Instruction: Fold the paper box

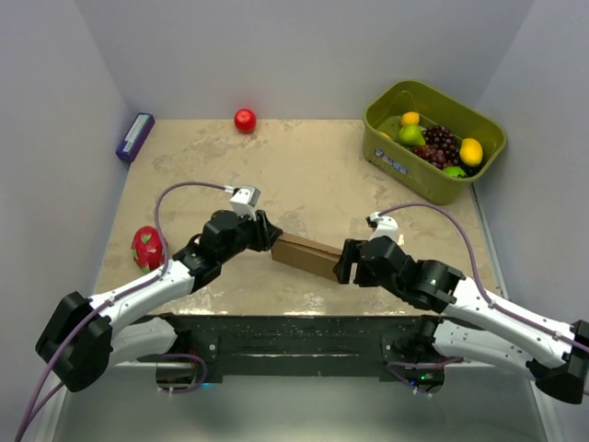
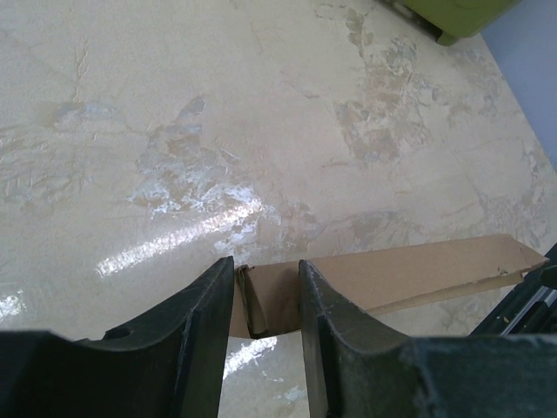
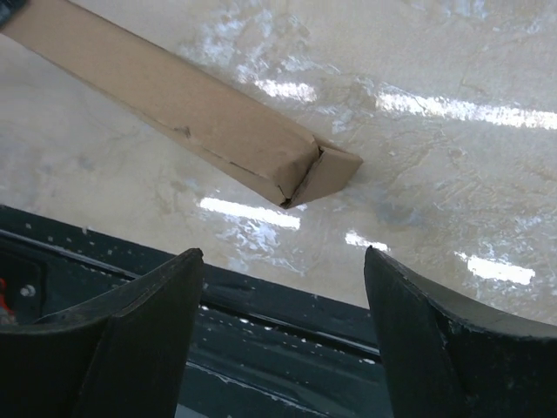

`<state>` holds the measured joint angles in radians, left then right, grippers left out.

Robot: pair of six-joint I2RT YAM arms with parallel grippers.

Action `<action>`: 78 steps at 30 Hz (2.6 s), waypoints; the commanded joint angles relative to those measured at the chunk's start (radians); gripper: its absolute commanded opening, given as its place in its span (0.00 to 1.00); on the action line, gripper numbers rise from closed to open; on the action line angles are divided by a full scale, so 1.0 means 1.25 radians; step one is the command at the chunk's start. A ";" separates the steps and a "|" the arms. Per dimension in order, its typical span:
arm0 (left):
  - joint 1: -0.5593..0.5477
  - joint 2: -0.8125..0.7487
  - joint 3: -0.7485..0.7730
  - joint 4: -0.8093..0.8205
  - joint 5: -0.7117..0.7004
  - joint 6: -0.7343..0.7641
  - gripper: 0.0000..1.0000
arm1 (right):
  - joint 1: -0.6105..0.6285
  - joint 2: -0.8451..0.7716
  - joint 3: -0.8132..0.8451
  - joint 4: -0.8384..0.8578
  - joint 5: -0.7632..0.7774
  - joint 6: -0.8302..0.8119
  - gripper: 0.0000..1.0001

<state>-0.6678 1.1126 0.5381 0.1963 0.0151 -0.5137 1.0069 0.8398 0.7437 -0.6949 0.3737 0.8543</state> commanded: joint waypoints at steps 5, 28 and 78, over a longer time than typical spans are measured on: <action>0.005 0.006 -0.066 -0.017 0.000 0.030 0.39 | -0.112 -0.045 0.009 0.105 -0.034 -0.002 0.76; 0.005 0.014 -0.089 0.014 0.006 0.043 0.36 | -0.133 0.006 -0.026 0.145 0.034 0.000 0.68; 0.005 0.028 -0.044 -0.006 0.024 0.023 0.45 | -0.139 -0.163 -0.352 0.188 -0.029 0.192 0.20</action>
<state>-0.6674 1.1442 0.4721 0.3603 0.0334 -0.5056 0.8318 0.6018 0.3710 -0.2470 0.3473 1.1072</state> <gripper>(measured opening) 0.415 0.266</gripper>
